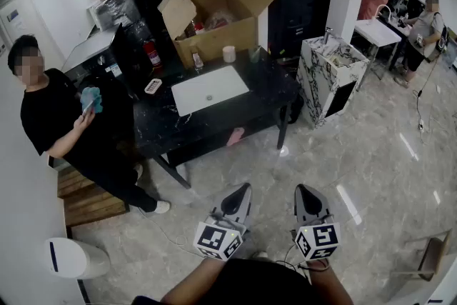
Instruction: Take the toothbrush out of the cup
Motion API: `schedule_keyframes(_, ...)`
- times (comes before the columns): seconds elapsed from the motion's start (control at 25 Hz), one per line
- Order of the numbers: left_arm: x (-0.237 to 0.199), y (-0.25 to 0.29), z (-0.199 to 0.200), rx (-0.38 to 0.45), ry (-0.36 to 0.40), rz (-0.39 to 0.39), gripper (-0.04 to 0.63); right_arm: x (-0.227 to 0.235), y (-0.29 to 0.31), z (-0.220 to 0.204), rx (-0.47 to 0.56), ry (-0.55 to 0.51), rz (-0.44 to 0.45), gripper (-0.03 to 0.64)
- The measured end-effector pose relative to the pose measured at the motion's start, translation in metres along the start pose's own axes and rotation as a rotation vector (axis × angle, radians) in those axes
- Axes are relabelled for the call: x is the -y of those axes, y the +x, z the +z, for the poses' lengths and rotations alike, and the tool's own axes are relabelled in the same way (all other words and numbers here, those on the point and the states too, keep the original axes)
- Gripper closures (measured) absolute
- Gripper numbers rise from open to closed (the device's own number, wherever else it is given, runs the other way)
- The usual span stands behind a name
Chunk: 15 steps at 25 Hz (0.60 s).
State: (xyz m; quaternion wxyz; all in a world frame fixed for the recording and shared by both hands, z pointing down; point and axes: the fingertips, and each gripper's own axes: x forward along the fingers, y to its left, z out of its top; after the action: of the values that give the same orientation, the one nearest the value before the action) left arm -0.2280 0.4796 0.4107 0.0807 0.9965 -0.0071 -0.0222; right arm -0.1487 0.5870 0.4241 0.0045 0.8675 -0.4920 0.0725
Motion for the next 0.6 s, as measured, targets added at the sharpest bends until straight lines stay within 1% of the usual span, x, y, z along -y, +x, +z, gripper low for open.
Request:
schedule_keyframes(0.16,0.008,0.006,-0.004,0.0,0.003,0.004,0.571,0.008,-0.003,-0.004,-0.002,0.003,0.005,0.604)
schedule_keyframes(0.32,0.009,0.013,-0.008,-0.006,0.008,0.002,0.571,0.016,-0.006,-0.006,0.008,-0.002,-0.009,0.603)
schedule_keyframes(0.44,0.002,0.022,-0.011,-0.012,0.008,-0.001,0.571,0.021,-0.001,-0.008,0.017,0.016,-0.002,0.603)
schedule_keyframes(0.6,-0.017,0.044,-0.016,-0.012,0.011,-0.005,0.571,0.03,0.022,-0.013,0.022,0.031,0.006,0.603)
